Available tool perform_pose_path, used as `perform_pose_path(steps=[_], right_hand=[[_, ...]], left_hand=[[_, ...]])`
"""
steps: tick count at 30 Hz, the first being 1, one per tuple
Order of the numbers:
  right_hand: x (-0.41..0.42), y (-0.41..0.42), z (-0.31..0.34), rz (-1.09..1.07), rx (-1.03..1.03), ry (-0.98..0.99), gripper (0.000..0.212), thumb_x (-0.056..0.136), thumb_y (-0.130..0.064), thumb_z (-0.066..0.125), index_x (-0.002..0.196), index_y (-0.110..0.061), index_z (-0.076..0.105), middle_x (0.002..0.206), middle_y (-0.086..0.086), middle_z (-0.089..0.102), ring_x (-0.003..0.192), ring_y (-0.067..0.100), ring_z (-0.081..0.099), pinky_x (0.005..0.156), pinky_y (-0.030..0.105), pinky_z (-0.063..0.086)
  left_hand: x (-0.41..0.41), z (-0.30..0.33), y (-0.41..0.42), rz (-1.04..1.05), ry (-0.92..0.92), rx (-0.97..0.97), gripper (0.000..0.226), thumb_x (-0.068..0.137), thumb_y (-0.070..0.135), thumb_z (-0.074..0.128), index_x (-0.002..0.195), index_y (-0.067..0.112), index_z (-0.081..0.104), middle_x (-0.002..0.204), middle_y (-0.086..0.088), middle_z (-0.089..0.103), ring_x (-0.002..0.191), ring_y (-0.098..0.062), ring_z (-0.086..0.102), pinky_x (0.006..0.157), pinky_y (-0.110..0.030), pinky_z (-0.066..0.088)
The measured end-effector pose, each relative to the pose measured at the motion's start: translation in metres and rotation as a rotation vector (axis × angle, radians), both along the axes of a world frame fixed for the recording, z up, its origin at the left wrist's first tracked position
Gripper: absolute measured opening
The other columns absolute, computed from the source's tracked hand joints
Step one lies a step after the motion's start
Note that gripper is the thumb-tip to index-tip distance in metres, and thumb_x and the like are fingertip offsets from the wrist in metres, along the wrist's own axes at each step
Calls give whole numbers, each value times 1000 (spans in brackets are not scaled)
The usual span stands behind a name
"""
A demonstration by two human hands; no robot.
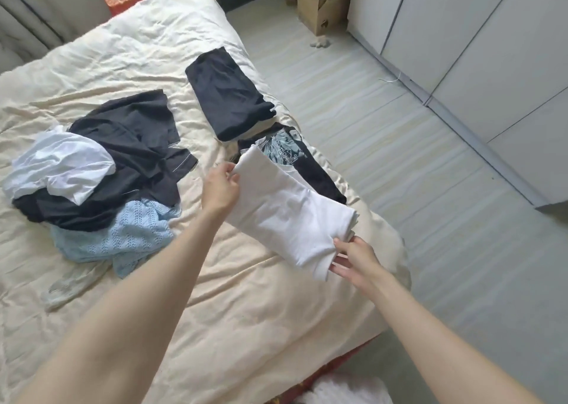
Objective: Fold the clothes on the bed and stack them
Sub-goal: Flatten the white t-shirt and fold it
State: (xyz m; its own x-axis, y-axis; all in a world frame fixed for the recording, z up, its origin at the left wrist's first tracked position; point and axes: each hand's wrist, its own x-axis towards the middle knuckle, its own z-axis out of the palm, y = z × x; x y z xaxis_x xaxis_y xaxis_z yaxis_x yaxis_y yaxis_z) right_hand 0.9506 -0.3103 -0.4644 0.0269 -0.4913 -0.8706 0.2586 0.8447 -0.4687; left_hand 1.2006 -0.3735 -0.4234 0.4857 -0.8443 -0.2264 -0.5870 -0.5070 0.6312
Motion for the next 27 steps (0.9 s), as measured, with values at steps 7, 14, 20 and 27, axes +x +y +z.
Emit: perform_pose_path(steps=[7,14,20,27], right_hand=[[25,-68,-62,-137,15,-152,18,95,0,51,108,-11,53,110,12,64,102,31,62,70,45,53],[27,-82,-107,-150,112,-32,6,93,-11,58,90,-12,53,95,9,65,86,22,64,69,37,52],[36,-79,-91,336,-464,906,30,88,-33,62,69,-16,46,69,-5,52,72,19,48,62,29,33],[52,-104,-111,1036,-1142,1191,64,74,-41,74,130,-16,58,139,19,49,130,40,44,104,59,33]], left_hand=[[12,-46,-122,-110,-97,-64,29,96,14,47,122,11,59,121,-19,53,116,-30,48,93,-29,33],[10,-113,-163,-79,-221,11,29,98,19,43,122,16,59,124,-13,50,121,-29,41,101,-38,28],[5,-132,-150,-218,-458,-147,35,94,17,44,129,17,50,130,-11,45,121,-27,40,108,-48,17],[-2,-165,-135,-740,-612,98,59,93,60,25,149,44,11,160,-2,-9,146,-29,-13,105,-67,-12]])
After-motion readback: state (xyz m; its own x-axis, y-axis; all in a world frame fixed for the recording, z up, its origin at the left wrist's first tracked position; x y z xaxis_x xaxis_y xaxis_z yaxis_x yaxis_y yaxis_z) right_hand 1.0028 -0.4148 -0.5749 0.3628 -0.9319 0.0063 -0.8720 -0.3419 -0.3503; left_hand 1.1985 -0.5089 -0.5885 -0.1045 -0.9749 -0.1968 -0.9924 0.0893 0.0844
